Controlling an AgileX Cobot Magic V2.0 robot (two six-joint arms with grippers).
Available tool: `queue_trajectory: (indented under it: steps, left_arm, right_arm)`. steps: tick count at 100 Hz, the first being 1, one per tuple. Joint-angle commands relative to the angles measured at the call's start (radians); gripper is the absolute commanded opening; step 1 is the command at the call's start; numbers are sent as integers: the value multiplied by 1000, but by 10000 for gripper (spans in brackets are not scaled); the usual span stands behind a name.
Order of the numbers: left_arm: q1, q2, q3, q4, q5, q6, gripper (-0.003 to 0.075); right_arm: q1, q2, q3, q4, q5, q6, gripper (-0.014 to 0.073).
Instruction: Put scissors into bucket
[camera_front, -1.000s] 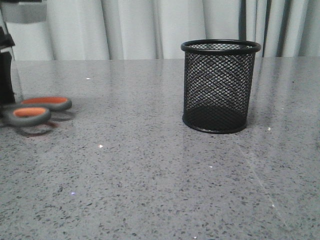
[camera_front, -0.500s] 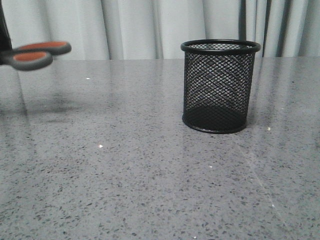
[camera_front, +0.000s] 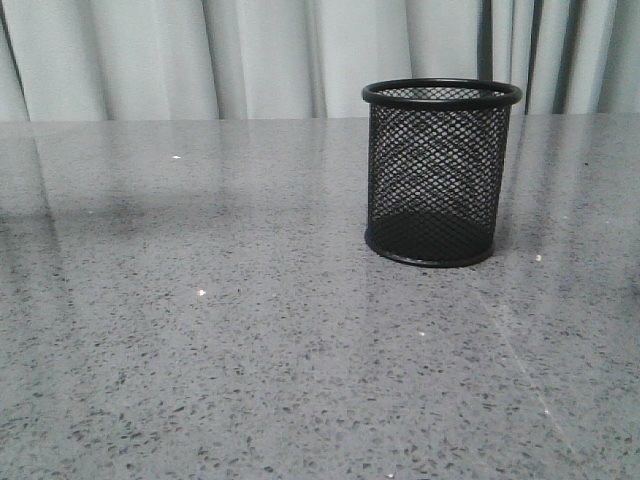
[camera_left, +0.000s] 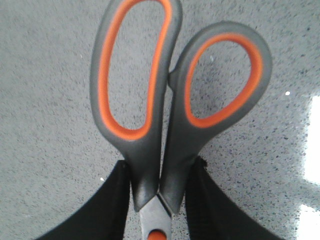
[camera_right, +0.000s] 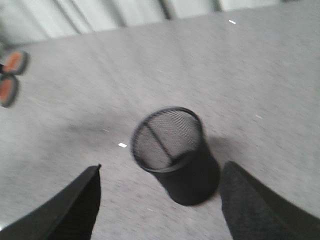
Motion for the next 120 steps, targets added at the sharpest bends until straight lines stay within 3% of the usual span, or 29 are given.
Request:
queue_trajectory:
  steps: [1,23,38,63,88,120]
  left_arm:
    - [-40,-52,-34,-49,29,-12,8]
    - [-165,-56,-56,-49,12,-12,8]
    - [-243,-56,-88,-47,-9,-12,8]
    - [-315,-54,-131,-38,-65,-62,8]
    - [-342,-54,-133,-37,-85,-64,8]
    - [-342,-54,-133,-37,-89,-64,8]
  right_arm:
    - [1,8,-36,163,-69,-101,456]
    - [1,51,-40,332,-34,-193,456]
    - [1,109,-40,518,42,-305,456]
    - [1,196,-40,733,147,-459,456]
    - [19,258,-103,746,175,-468,456]
    - [204,373,-189,724,110,-475,456]
